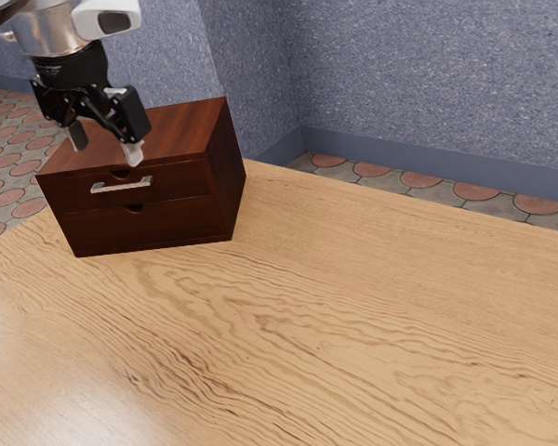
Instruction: Pull the drawer handle with one arm to open the drawer
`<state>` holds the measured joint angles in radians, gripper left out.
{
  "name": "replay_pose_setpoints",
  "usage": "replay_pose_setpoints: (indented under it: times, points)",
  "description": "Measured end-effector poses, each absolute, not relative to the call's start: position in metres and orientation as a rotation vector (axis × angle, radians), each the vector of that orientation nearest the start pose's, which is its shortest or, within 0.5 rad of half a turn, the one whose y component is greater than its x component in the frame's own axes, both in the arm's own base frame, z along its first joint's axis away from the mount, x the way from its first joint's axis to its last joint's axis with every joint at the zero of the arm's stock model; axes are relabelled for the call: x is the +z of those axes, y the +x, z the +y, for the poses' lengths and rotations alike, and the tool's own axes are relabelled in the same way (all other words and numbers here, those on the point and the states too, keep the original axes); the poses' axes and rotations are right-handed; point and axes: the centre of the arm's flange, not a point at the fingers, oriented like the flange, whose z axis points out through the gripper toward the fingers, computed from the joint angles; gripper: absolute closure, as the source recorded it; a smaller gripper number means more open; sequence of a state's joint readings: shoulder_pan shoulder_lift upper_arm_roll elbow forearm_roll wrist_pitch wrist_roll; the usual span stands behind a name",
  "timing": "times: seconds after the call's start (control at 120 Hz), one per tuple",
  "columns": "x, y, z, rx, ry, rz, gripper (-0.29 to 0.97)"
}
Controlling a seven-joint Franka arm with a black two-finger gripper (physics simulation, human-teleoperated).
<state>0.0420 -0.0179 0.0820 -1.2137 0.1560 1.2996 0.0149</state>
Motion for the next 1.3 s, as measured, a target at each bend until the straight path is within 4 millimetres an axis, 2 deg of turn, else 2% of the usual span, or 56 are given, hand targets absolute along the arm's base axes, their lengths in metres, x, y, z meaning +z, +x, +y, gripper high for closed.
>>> replay_pose_setpoints:
  times: [0.15,0.225,0.292,0.4,0.55,0.583,0.633,0.725,0.767,0.817,0.867,0.917,1.067,1.192,1.3]
  points:
    - [0.771,0.498,0.062,-0.144,-2.998,-0.176,0.00]
    - [0.781,0.493,0.054,-0.177,-3.004,-0.154,0.00]
    - [0.766,0.496,0.051,-0.104,-3.010,-0.127,0.00]
    - [0.742,0.498,0.055,0.012,-3.012,-0.097,0.00]
    - [0.743,0.490,0.072,0.036,-3.013,-0.108,0.00]
    - [0.746,0.482,0.075,0.034,-3.013,-0.109,0.00]
    - [0.745,0.445,0.070,0.022,-3.016,-0.077,0.00]
    - [0.723,0.396,0.068,0.008,-2.995,-0.035,0.00]
    - [0.707,0.384,0.077,0.001,-2.983,-0.038,0.00]
    - [0.688,0.381,0.090,-0.012,-2.966,-0.026,0.00]
    - [0.673,0.385,0.110,-0.040,-2.957,-0.016,0.00]
    - [0.664,0.394,0.121,-0.065,-2.935,-0.008,0.00]
    - [0.635,0.441,0.164,-0.066,-2.876,-0.054,0.00]
    - [0.630,0.479,0.188,-0.073,-2.820,-0.075,0.00]
    - [0.631,0.485,0.207,-0.082,-2.796,-0.058,0.00]
